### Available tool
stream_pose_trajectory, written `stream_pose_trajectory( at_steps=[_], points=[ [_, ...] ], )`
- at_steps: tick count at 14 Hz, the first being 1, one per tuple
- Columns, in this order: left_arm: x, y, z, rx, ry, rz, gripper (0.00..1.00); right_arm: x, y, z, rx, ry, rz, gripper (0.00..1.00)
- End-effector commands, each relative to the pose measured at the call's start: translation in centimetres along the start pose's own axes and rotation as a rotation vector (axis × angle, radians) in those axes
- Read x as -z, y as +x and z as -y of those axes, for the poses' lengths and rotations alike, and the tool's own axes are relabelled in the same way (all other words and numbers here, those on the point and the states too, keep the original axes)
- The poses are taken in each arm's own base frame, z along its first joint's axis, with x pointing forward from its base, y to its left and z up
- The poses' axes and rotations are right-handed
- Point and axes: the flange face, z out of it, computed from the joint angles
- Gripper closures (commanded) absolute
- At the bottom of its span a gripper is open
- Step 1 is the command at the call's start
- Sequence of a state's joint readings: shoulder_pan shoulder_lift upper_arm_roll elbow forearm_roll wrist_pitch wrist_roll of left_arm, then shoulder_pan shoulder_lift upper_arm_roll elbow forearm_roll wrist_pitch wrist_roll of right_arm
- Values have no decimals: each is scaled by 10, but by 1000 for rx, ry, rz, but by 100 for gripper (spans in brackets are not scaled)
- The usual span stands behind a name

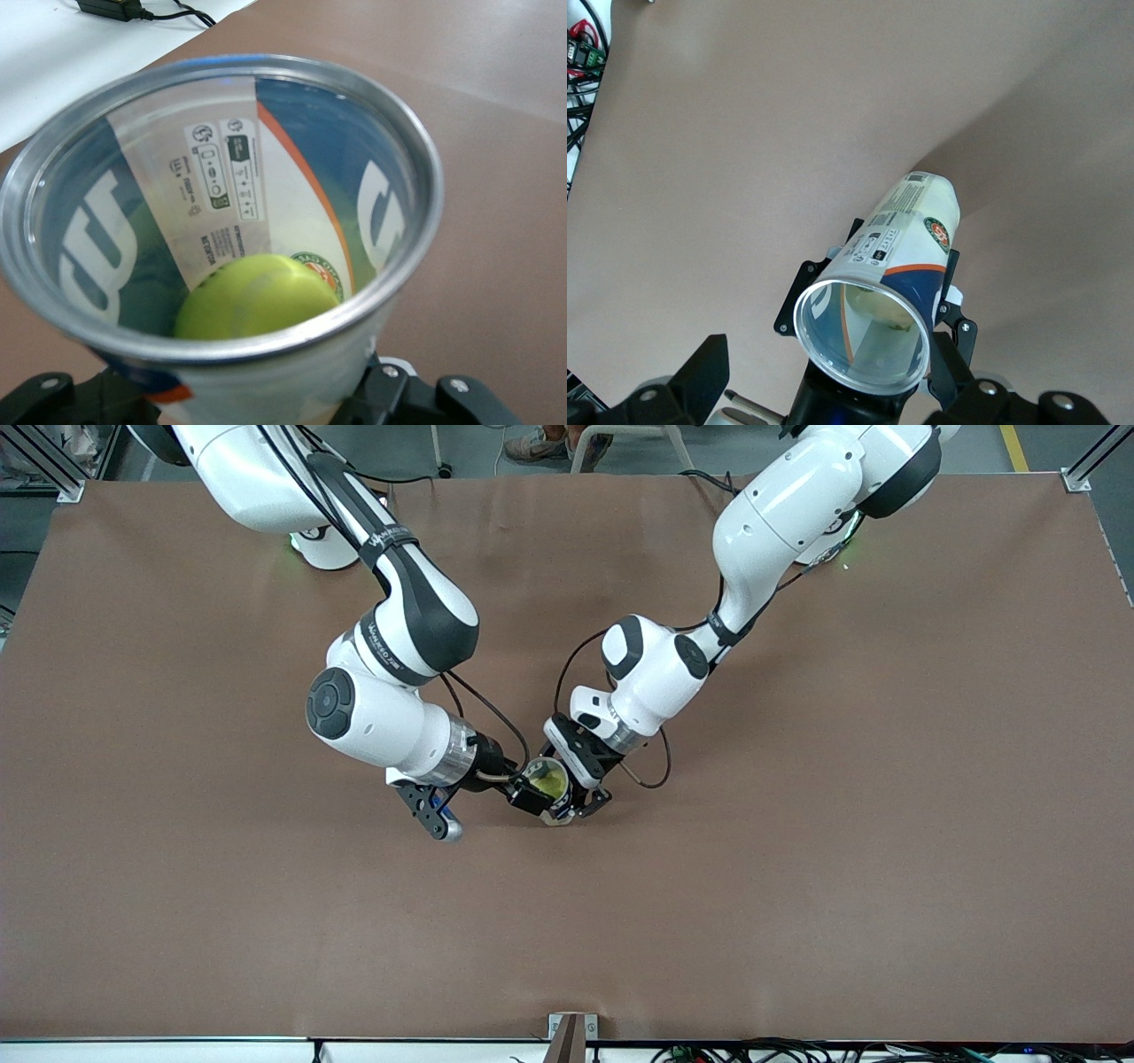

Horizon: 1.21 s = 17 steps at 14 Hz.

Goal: Insert tennis ball vertically with right arm
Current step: 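Lower the second ball into the can and open the right gripper, then retract the right arm while the left gripper releases the can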

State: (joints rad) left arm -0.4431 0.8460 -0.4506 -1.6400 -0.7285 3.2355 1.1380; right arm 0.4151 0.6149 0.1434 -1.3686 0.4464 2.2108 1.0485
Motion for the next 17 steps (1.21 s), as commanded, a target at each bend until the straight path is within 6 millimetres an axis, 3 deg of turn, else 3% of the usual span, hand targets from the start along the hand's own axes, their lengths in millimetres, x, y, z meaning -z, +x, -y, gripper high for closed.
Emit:
stream_pose_trajectory(
  at_steps=[1,3,6,7,12,16,17],
  points=[
    [-5,-6,6,-9,15,3,23,22,15,-5,-9,-32,7,0],
    [-5,-6,5,-9,14,3,23,71,33,-16,34,-85,-29,0],
    [-4,-6,6,-10,16,2,1,138,60,-42,228,-193,-62,0],
    [-4,-6,7,-7,18,3,0,159,70,-55,275,-232,-49,0],
    [-7,-24,3,6,6,37,0,277,131,-139,505,-444,-54,0],
    [-7,-42,5,18,-6,74,0,342,186,-206,583,-468,-45,0],
    [-5,-46,14,29,1,78,0,360,192,-218,646,-476,-51,0]
  ],
)
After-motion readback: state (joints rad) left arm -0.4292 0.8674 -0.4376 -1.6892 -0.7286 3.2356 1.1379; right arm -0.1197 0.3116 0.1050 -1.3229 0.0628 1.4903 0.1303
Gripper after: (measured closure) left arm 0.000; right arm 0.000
